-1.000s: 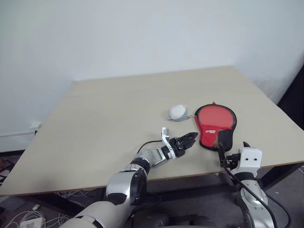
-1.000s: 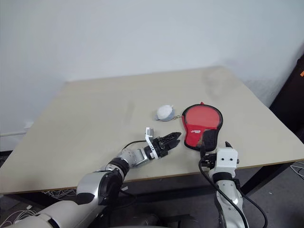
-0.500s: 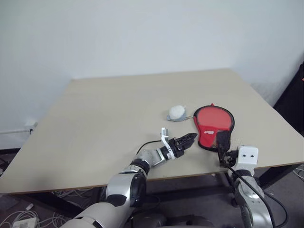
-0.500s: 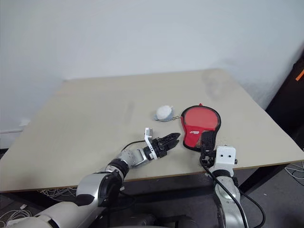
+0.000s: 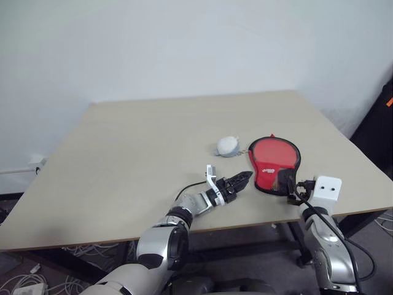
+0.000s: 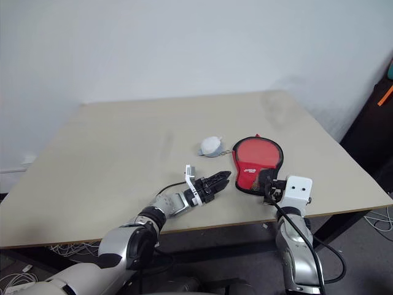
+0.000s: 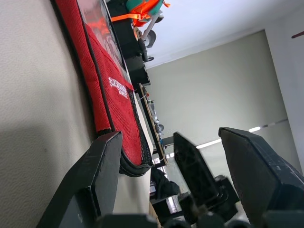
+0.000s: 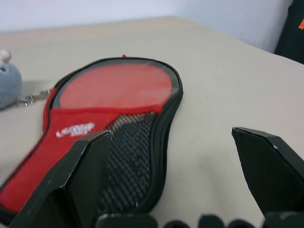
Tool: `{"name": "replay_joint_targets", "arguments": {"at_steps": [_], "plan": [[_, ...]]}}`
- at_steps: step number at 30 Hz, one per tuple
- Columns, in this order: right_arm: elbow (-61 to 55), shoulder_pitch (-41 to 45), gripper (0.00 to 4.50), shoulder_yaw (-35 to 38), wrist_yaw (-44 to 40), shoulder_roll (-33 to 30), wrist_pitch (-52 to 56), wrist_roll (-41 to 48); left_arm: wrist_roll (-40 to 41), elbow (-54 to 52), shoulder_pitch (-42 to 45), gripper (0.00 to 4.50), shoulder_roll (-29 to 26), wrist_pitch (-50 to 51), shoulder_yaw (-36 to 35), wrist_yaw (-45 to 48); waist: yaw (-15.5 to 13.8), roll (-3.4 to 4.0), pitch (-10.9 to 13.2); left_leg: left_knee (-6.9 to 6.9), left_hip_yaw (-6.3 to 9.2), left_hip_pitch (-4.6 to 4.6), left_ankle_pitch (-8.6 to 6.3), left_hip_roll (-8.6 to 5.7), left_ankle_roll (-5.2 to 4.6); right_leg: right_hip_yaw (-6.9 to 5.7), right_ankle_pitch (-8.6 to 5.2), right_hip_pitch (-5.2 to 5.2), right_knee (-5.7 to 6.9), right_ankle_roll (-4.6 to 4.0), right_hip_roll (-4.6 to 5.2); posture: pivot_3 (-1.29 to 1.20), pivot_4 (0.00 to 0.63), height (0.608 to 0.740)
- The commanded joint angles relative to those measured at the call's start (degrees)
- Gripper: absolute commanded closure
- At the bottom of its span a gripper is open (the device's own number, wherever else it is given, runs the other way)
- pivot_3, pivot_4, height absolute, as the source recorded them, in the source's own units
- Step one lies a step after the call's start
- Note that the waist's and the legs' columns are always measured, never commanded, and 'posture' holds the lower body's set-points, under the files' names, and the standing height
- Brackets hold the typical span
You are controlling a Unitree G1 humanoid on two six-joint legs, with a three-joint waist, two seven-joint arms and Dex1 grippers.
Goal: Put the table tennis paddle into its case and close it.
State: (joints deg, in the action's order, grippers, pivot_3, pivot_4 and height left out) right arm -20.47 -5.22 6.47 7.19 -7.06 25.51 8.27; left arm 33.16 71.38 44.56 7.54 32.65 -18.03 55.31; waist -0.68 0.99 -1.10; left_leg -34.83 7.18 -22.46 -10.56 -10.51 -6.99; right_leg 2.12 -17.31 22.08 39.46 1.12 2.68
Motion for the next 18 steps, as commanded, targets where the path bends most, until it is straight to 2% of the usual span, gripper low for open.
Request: {"name": "replay_joint_targets", "arguments": {"at_steps": [1,6,18], "plan": [[7.6,21.0,0.05,3.9,-1.7,-1.7,5.9,4.4,-25.0,-37.9,9.6,1.04,-25.0,-24.3,24.5,20.9,-0.1,0.94,-0.2,0.01,0.01,0.03,0.0,0.0,0.0,-0.02,0.0,-0.03,0.01,-0.01,0.0,0.0,0.0,0.74],[7.8,20.9,0.05,3.6,-1.5,-1.9,5.4,4.5,-24.9,-37.7,9.7,1.04,-24.5,-24.4,24.5,20.6,0.1,1.99,-0.1,0.06,-0.14,0.04,-0.05,-0.01,-0.07,0.12,0.0,0.03,0.02,-0.01,0.03,0.0,0.0,0.74],[7.7,20.3,0.05,3.5,-1.6,-1.9,4.1,4.1,-25.4,-37.3,9.9,1.04,-24.5,-25.9,24.9,21.2,0.0,2.09,-0.2,0.14,-0.07,0.05,-0.05,0.0,-0.07,0.08,-0.05,0.06,0.03,-0.03,0.02,0.0,0.0,0.74]]}}
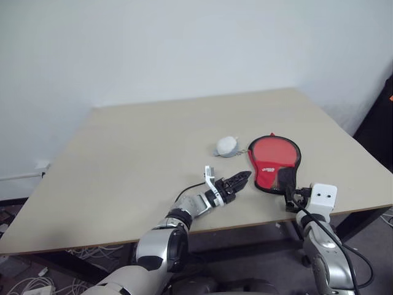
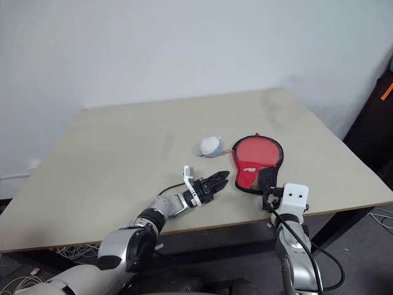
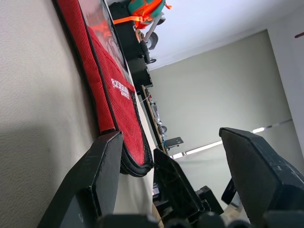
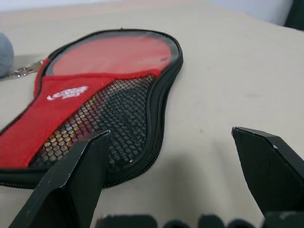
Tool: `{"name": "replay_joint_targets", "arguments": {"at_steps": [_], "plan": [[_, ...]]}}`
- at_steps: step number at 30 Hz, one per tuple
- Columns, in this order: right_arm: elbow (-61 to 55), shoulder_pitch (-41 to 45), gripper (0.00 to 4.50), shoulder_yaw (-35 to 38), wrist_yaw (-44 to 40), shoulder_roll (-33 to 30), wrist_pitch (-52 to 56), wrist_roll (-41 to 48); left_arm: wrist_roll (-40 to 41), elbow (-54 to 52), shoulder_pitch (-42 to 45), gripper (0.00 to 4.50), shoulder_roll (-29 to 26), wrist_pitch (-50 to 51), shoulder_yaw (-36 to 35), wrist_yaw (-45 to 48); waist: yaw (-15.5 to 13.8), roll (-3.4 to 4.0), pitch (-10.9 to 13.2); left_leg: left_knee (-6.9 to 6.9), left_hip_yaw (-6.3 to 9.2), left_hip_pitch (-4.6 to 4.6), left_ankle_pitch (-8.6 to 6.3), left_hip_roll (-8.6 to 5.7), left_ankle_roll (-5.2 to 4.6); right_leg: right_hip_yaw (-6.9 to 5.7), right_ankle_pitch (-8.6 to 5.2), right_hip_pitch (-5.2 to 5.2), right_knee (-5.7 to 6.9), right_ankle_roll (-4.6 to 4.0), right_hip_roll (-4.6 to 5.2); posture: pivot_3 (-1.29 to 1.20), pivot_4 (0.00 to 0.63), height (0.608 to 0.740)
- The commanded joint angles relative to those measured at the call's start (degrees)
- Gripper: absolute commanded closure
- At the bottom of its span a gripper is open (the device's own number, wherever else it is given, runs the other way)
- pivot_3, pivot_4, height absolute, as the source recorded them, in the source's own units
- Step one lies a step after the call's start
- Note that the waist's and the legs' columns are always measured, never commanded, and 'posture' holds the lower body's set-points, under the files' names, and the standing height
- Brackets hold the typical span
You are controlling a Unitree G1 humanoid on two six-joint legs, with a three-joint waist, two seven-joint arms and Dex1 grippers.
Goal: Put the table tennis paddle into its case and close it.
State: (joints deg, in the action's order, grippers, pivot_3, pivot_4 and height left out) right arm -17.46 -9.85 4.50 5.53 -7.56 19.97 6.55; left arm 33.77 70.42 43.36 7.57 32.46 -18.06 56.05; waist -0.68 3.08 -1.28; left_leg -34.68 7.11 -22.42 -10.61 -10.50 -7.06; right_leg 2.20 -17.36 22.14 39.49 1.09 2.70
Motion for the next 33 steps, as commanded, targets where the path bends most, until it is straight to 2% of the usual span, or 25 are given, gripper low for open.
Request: {"name": "replay_joint_targets", "arguments": {"at_steps": [1,17,18,19,20,21,22,24,25,29,33], "plan": [[4.7,25.0,0.05,5.3,0.1,-1.3,9.4,5.7,-25.9,-36.3,11.2,1.04,-24.5,-25.6,24.8,20.3,0.0,0.01,0.0,0.01,0.0,0.0,0.0,0.0,0.0,0.0,0.0,0.0,0.0,0.0,0.0,0.0,0.0,0.74],[5.8,24.7,0.05,4.6,-0.5,-0.8,7.1,4.6,-26.3,-36.3,11.0,1.04,-24.4,-26.0,25.1,20.4,-0.2,0.06,0.0,0.12,0.12,0.0,-0.08,0.0,0.1,-0.07,-0.18,0.03,0.0,-0.09,0.0,0.0,0.0,0.74],[5.8,24.6,0.05,4.5,-0.4,-0.8,7.0,4.6,-26.3,-36.4,10.9,1.04,-24.4,-25.9,25.1,20.4,-0.5,-0.31,-0.3,0.12,0.13,0.0,-0.09,0.0,0.1,-0.08,-0.2,0.02,0.0,-0.1,0.0,0.0,0.0,0.74],[5.8,24.6,0.05,4.5,-0.4,-0.8,6.8,4.6,-25.0,-37.3,10.6,1.04,-25.1,-25.3,26.5,18.9,-0.6,-0.67,-0.6,0.19,0.29,0.38,-0.1,0.0,0.1,-0.09,-0.27,-0.36,-0.04,0.0,0.0,0.0,0.0,0.74],[5.9,24.5,0.05,4.4,-0.4,-0.8,6.7,4.6,-23.1,-38.5,10.3,1.04,-26.1,-24.6,28.4,16.9,-0.2,-1.56,-0.8,0.4,0.3,1.21,-0.26,0.06,0.19,-0.02,-0.52,-1.11,-0.08,0.22,-0.03,0.0,0.0,0.74],[5.9,24.4,0.05,4.4,-0.4,-0.8,6.5,4.6,-21.5,-39.5,10.0,1.04,-26.9,-24.1,30.2,14.9,0.1,-2.08,-0.8,0.52,0.3,2.06,-1.01,0.26,0.29,-0.09,-0.95,-2.27,-0.29,0.28,-0.1,0.0,0.0,0.74],[5.9,24.4,0.05,4.4,-0.4,-0.8,6.5,4.6,-20.2,-40.2,9.9,1.04,-27.6,-23.7,31.4,13.4,0.2,-2.1,-0.9,0.28,0.28,2.54,-1.46,0.76,0.44,-0.76,-1.07,-2.94,-0.53,0.31,-0.12,0.0,0.0,0.74],[5.8,24.4,0.05,4.4,-0.5,-0.7,6.3,4.4,-19.3,-40.8,9.8,1.04,-28.1,-23.4,32.4,12.0,0.2,-2.23,-1.0,0.11,0.25,2.55,-2.29,1.23,0.93,-1.6,-1.15,-3.23,-0.69,0.31,-0.04,0.0,0.0,0.74],[5.8,24.4,0.05,4.4,-0.6,-0.6,6.2,4.3,-19.1,-41.0,9.7,1.04,-28.2,-23.3,32.6,11.8,0.1,-2.36,-0.9,0.15,0.22,2.6,-2.35,1.22,0.96,-1.58,-1.19,-3.16,-0.65,0.22,-0.02,0.0,0.0,0.74],[5.7,24.1,0.05,4.6,-0.7,-0.5,5.8,4.2,-18.5,-41.9,9.2,1.04,-28.5,-22.8,33.0,11.5,-0.1,-2.09,-1.1,0.43,0.03,3.11,-2.42,1.25,1.15,-1.56,-1.36,-3.01,-0.52,-0.76,0.19,0.0,0.0,0.74],[5.9,24.0,0.05,4.6,-0.8,-0.5,5.3,4.1,-17.7,-42.8,9.2,1.04,-28.6,-21.9,32.7,11.2,0.4,-1.99,-1.0,0.38,-0.05,3.92,-2.48,1.51,1.23,-1.61,-1.63,-3.75,-0.52,-1.5,0.05,0.0,0.0,0.74]]}}
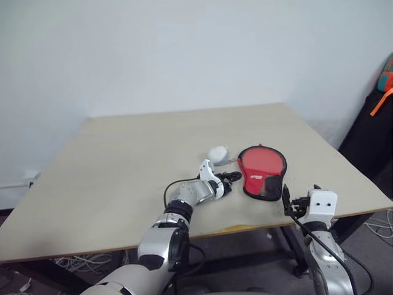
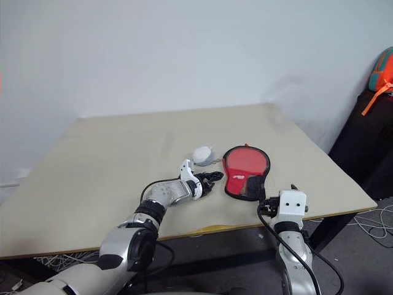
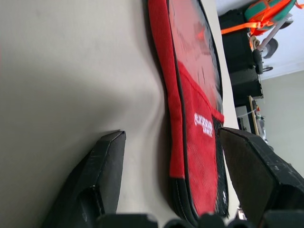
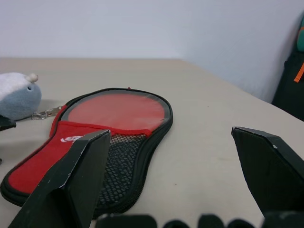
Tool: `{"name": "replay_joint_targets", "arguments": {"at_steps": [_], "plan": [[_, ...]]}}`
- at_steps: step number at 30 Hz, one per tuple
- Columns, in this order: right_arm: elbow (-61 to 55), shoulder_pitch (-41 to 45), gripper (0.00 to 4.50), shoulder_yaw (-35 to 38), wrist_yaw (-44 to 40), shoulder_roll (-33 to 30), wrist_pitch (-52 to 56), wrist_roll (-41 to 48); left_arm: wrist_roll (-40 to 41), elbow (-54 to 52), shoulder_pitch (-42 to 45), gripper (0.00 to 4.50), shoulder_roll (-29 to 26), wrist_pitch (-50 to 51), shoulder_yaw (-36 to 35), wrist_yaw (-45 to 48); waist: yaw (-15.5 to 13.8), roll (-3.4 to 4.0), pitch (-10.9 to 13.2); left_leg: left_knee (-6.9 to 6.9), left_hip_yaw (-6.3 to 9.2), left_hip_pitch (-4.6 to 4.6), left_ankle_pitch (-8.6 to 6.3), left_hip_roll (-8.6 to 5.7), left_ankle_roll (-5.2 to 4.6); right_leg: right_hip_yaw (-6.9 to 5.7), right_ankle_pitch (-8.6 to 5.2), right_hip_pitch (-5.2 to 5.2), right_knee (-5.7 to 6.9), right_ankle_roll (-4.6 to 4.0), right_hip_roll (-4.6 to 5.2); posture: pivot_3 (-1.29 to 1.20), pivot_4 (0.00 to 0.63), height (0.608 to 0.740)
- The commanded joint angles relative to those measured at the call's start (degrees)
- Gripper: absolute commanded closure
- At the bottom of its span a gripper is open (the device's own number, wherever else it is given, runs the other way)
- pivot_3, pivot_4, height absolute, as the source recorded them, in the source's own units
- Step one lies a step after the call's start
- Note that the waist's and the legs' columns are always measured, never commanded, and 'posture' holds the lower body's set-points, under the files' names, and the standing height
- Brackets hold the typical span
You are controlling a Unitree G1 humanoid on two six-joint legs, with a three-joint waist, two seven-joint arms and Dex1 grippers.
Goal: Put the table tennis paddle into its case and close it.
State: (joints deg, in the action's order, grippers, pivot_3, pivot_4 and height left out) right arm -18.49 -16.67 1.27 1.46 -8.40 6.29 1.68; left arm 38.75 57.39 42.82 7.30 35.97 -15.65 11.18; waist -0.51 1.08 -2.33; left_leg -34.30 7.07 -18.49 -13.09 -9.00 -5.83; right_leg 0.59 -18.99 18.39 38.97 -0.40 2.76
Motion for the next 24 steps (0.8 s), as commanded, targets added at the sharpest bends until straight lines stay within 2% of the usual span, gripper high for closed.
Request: {"name": "replay_joint_targets", "arguments": {"at_steps": [1,8,9,11,24], "plan": [[7.1,30.9,0.05,7.8,3.2,0.3,18.8,8.9,-22.6,-30.0,9.7,1.04,-28.3,-25.3,30.3,56.0,0.4,0.03,0.0,0.0,-0.01,-0.02,-0.03,0.02,0.03,0.0,-0.04,0.02,-0.01,0.01,-0.01,0.0,0.0,0.74],[7.5,30.9,0.05,7.5,3.1,0.4,18.0,8.7,-21.4,-32.6,8.6,1.04,-28.8,-24.0,30.2,56.1,1.3,0.05,0.0,0.0,-0.1,0.0,-0.26,0.47,0.31,0.01,-0.11,0.07,-0.16,0.07,-0.33,0.0,0.0,0.74],[7.5,30.9,0.05,7.5,3.0,0.5,17.9,8.7,-21.3,-33.0,8.4,1.04,-28.9,-23.9,30.1,56.0,1.2,-1.04,-0.1,-0.04,-0.1,0.0,-0.34,0.61,0.41,0.04,-0.11,0.07,-0.21,0.08,-0.48,0.0,0.0,0.74],[7.7,31.0,0.05,7.6,2.9,0.6,17.7,8.5,-21.3,-32.2,8.9,1.04,-28.8,-24.2,30.0,56.3,0.1,-1.26,0.2,-0.57,0.02,-0.18,-0.77,0.92,0.61,-0.32,-0.21,-0.04,-0.13,0.09,-0.74,0.0,0.0,0.74],[8.0,31.8,0.05,7.6,2.8,0.7,18.6,8.6,-20.9,-31.3,9.3,1.04,-28.8,-24.9,29.8,57.2,-0.1,-1.4,1.0,-0.8,0.02,-0.37,-0.84,1.01,0.64,-0.42,-0.24,0.05,-0.17,0.14,-0.79,0.0,0.0,0.74]]}}
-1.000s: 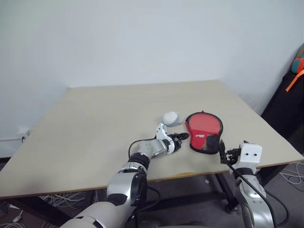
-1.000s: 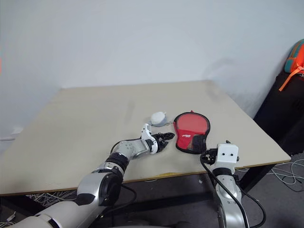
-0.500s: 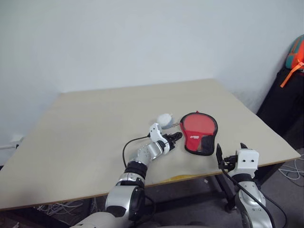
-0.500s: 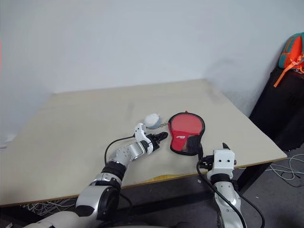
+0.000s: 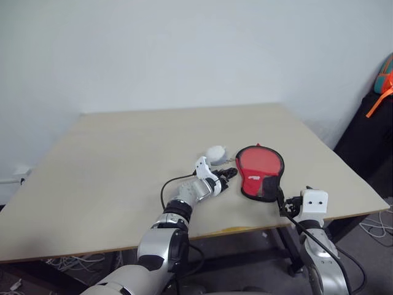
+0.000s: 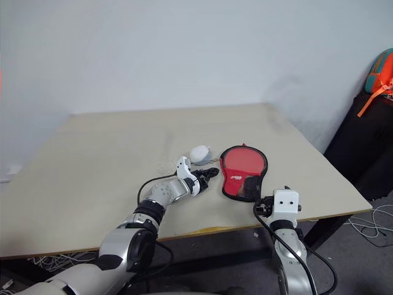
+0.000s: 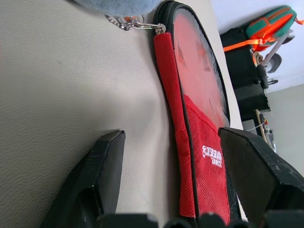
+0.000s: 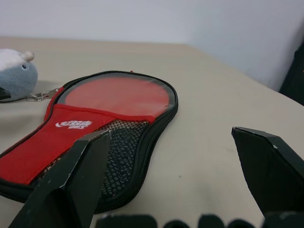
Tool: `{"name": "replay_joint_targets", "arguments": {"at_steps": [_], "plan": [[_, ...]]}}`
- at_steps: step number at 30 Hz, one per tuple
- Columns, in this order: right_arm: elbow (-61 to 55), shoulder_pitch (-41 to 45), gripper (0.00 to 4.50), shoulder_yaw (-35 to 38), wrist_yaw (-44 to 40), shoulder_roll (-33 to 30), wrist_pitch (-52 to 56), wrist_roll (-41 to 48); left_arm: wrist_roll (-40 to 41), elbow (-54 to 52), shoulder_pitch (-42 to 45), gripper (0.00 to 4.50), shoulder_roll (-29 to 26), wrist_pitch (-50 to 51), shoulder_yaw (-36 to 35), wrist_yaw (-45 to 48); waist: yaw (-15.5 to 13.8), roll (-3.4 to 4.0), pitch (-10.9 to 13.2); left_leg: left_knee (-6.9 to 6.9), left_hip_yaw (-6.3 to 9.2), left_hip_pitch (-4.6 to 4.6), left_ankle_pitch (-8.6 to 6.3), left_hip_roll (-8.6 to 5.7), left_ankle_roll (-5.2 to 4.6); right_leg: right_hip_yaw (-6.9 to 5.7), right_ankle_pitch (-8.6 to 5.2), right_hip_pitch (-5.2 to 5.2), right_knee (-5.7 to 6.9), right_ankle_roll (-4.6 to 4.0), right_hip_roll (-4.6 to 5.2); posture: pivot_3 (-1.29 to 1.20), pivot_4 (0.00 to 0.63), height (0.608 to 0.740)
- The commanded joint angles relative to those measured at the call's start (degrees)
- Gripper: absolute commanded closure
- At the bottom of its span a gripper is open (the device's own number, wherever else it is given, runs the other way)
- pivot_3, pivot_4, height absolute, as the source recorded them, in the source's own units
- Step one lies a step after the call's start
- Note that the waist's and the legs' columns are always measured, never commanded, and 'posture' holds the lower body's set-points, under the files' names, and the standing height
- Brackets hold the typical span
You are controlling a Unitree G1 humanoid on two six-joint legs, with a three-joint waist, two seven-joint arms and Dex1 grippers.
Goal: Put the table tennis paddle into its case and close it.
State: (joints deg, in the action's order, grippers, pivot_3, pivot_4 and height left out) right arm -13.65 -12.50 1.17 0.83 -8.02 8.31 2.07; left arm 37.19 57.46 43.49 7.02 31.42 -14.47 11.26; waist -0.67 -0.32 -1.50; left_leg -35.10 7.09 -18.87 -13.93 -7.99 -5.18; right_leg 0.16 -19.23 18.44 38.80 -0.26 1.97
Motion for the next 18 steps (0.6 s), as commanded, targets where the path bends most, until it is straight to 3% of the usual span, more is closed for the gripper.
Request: {"name": "replay_joint_targets", "arguments": {"at_steps": [1,7,16,18], "plan": [[3.1,27.7,0.05,7.7,3.4,0.4,16.8,8.3,-19.4,-31.3,8.7,1.04,-28.5,-20.5,28.6,57.3,0.0,0.0,0.3,-0.01,0.0,-0.05,0.0,0.0,0.0,0.0,0.0,0.05,0.0,0.0,0.0,0.0,0.0,0.74],[3.1,28.4,0.05,7.5,2.5,0.0,17.6,8.8,-20.5,-29.9,8.9,1.04,-28.8,-22.5,28.4,58.0,0.0,-0.13,1.1,-0.04,-0.03,-0.77,0.0,0.0,0.01,-0.01,0.02,0.87,0.0,0.03,0.04,0.0,0.0,0.74],[3.0,28.6,0.05,7.3,2.0,-0.1,18.5,9.0,-21.7,-29.7,8.2,1.04,-29.2,-25.9,28.1,58.4,0.3,0.06,2.3,-0.06,0.02,-0.88,0.02,0.01,0.02,-0.01,0.23,1.42,0.01,0.35,0.03,0.0,0.0,0.74],[3.1,28.8,0.05,7.3,1.9,0.0,18.6,9.0,-21.7,-29.8,8.0,1.04,-29.1,-26.5,27.8,58.5,0.3,0.1,2.4,-0.18,0.01,-1.2,0.06,0.0,0.06,0.0,0.95,2.02,0.02,0.75,0.04,0.0,0.0,0.74]]}}
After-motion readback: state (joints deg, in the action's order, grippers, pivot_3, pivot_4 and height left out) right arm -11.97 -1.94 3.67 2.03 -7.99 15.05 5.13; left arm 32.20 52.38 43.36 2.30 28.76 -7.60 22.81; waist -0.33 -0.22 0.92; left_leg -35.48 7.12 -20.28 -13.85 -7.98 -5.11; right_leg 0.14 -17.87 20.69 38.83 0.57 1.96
